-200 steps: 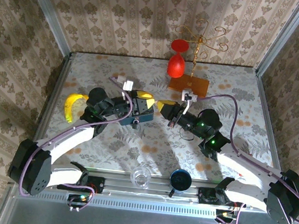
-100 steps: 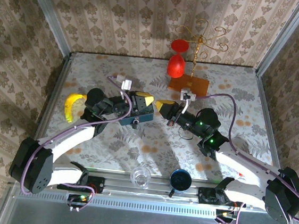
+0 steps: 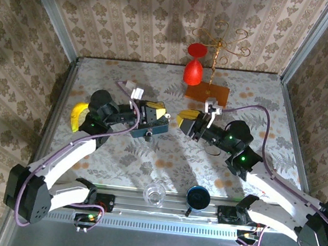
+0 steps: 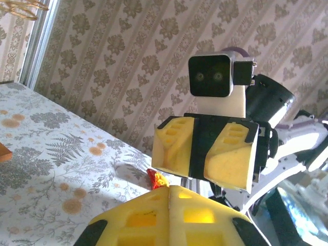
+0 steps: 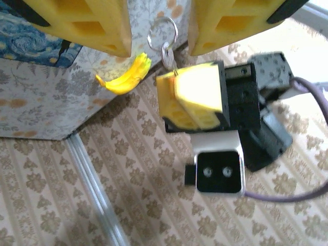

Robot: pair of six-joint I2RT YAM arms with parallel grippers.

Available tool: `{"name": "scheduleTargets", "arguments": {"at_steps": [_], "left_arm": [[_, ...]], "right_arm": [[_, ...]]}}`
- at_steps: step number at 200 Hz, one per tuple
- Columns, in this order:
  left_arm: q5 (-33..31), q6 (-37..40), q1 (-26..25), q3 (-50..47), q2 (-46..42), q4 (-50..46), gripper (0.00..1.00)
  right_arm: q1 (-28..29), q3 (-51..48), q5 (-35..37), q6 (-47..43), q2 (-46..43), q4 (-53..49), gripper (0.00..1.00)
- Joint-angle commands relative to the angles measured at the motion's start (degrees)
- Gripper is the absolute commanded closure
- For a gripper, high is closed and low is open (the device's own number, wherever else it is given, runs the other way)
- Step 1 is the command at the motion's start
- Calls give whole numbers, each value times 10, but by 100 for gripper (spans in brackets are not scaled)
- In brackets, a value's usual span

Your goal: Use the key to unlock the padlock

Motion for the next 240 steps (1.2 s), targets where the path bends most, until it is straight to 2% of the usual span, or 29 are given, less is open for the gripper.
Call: {"name": "scheduleTargets", "arguments": {"at_steps": [1, 78, 240], "left_arm": [[36, 91, -7, 35, -20, -129, 100], [52, 127, -27, 49, -32, -171, 100], [46, 130, -24, 49, -40, -168, 100]], "right_arm": [[-2, 33, -77, -49, -5, -58, 67], [0, 78, -135, -45, 41, -78, 68], [5, 94, -140, -53, 74, -117, 70]]}}
